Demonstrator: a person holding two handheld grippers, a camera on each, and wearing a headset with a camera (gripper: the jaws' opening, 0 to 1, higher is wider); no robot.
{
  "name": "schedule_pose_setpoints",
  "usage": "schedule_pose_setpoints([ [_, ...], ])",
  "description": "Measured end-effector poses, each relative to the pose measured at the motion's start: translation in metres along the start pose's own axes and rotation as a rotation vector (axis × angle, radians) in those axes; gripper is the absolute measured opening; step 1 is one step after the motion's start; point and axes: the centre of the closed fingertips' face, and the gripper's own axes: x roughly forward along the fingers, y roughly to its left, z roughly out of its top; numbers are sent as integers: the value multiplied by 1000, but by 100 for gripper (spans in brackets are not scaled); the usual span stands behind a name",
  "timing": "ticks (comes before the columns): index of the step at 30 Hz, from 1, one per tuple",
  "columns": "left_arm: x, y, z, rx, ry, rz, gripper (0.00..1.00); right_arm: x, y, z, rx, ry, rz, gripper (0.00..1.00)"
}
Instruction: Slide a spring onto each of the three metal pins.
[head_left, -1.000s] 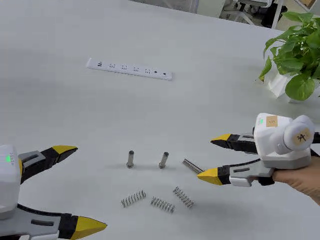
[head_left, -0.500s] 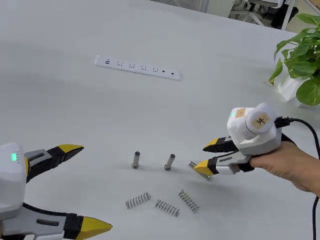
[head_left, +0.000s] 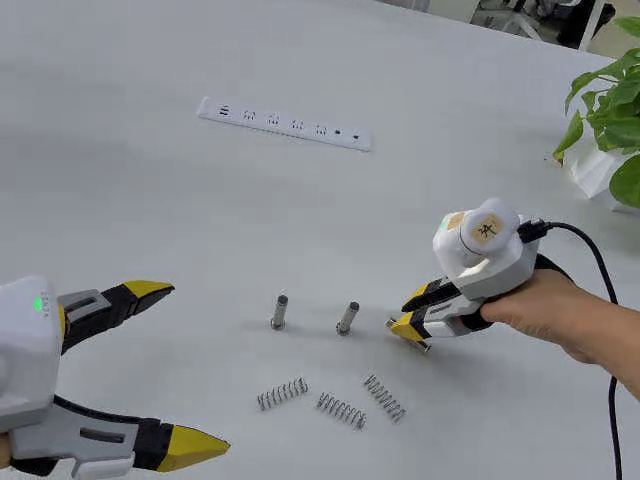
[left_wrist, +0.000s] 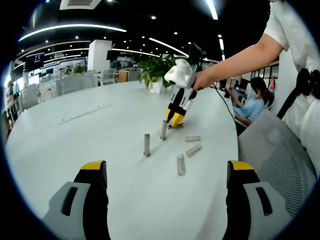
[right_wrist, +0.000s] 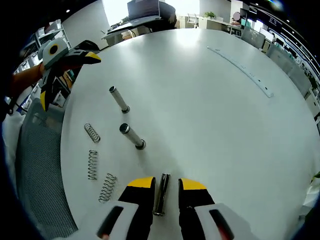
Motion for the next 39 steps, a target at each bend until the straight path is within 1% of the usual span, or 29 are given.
schedule_pose_setpoints([
  [5, 1, 1, 0, -6, -5, 1, 99, 4, 0, 2, 3, 19, 10, 12],
  [9, 0, 2, 0, -10, -7, 2, 98, 6, 2, 0, -14, 47, 14, 10],
  [16, -1, 3, 2, -15, -16, 6, 98, 10, 2, -3, -25, 74, 15, 7],
  [22, -1, 2, 0, -19, -13, 6, 98, 10, 2, -3, -22, 78, 20, 5],
  [39, -1, 3, 4, -19, -21, 6, 98, 10, 2, -3, -23, 83, 19, 4],
])
